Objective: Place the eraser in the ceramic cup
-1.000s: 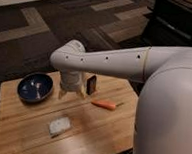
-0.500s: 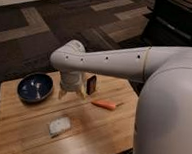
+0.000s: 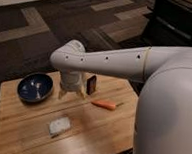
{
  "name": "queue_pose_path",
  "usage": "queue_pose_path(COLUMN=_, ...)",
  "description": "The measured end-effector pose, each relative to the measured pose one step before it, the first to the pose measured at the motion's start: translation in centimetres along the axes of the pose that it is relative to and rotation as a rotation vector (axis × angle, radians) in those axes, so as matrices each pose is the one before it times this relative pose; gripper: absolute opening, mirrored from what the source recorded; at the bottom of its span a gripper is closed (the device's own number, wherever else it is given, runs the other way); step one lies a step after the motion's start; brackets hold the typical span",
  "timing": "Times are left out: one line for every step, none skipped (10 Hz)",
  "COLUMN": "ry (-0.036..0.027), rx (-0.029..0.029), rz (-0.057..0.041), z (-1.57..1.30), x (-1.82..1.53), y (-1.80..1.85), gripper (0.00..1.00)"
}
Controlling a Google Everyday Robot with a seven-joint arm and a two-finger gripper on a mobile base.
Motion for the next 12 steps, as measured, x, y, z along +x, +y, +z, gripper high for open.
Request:
queue_pose_path(ry=0.00026, rx=-0.00022, rz=0.00137, z=0.000, x=-0.004, y=-0.029, gripper=0.65)
queue_pose_path(ry=0.00312, rx=-0.00168, rz=0.00565, z=0.097, x=-0.084, y=-0.220, gripper=0.65)
queue_pose_path(ry=0.00404, rx=0.00407, rz=-0.00326, z=0.119, x=-0.153, y=-0.330, gripper=0.65)
queue_pose_path(ry=0.00428, rx=0.01047, rz=-0.01991, z=0.111, x=-0.214, y=-0.400, gripper=0.65)
queue_pose_path(ry=0.00293, rx=0.02043, rz=-0.05616, z=0.041, x=-0.334, y=-0.413, gripper=0.65)
queue_pose_path(ry=-0.00269, rx=0.02920, rz=-0.07558, z=-0.113, x=-0.474, y=-0.444, gripper=0.65)
queue_pose_path(ry=-0.00420, rx=0.03299, rz=-0.07951, z=-0.134, x=-0.473, y=-0.615, gripper=0.65)
queue_pose_path(ry=-0.01279, rx=0.03090, rz=-0.11993, z=-0.262, x=-0.576, y=-0.863, gripper=0.65)
queue_pose_path(ry=-0.01389, rx=0.01854, rz=-0.09423, z=-0.202, x=-0.279, y=-0.649, gripper=0.65)
queue_pose_path(ry=-0.01092, rx=0.02634, rz=-0.11768, z=-0.175, x=-0.022, y=-0.828, gripper=0.65)
queue_pose_path(ry=-0.01436, rx=0.03298, rz=-0.14270, z=-0.179, x=0.168, y=-0.849, gripper=0.65)
queue_pose_path(ry=-0.01808, rx=0.03348, rz=-0.11715, z=-0.142, x=0.255, y=-0.738, gripper=0.65)
